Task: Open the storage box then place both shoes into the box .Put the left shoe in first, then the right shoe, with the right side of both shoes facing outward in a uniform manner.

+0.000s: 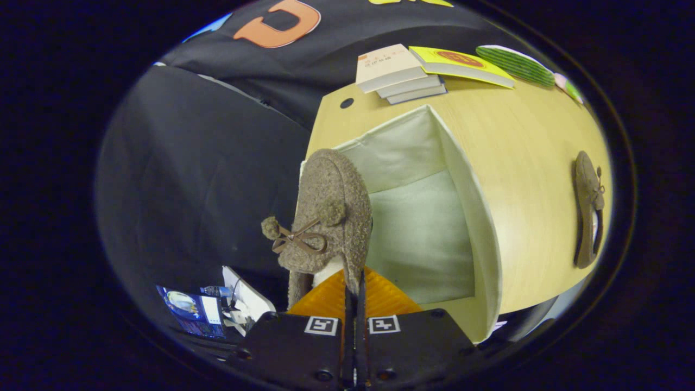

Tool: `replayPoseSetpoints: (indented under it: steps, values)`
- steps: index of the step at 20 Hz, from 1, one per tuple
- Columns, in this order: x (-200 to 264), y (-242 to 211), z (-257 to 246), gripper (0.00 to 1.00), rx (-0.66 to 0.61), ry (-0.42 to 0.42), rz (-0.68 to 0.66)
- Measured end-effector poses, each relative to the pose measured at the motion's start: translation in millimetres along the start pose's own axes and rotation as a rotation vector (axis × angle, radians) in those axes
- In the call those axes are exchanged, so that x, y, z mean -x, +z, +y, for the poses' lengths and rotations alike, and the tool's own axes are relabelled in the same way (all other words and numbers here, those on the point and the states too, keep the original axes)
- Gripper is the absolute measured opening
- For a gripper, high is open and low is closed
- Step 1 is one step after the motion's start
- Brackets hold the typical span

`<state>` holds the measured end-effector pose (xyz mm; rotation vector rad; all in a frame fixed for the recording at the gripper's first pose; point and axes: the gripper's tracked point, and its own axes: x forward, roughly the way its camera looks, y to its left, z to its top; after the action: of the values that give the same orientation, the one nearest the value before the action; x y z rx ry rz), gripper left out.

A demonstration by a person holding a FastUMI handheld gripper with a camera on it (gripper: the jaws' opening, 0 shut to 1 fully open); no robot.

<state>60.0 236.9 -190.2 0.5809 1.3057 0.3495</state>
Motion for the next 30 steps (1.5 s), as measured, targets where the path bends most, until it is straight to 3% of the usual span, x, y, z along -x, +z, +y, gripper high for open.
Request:
replayPoseSetpoints:
  steps: [3, 5, 7, 8, 12, 21, 26, 30]
  values:
    - [-11.8, 2.8, -3.5, 0.12, -0.008, 0.003, 0.015]
    - [-12.8, 10.6, 4.7, 0.22, -0.007, 0.048, -0.019]
    - [-3.9, 12.9, 10.7, 0.42, 0.025, 0.073, -0.036]
    - [1.0, 12.6, 11.7, 0.53, 0.052, 0.064, -0.053]
    - [24.5, 25.1, 10.4, 0.85, 0.166, 0.007, -0.182]
    - [125.0, 15.9, 7.8, 0.86, 0.340, -0.019, -0.353]
    - [187.5, 24.5, -48.9, 0.92, 0.444, -0.136, -0.481]
    - [217.2, 18.7, -120.2, 0.92, 0.428, -0.201, -0.464]
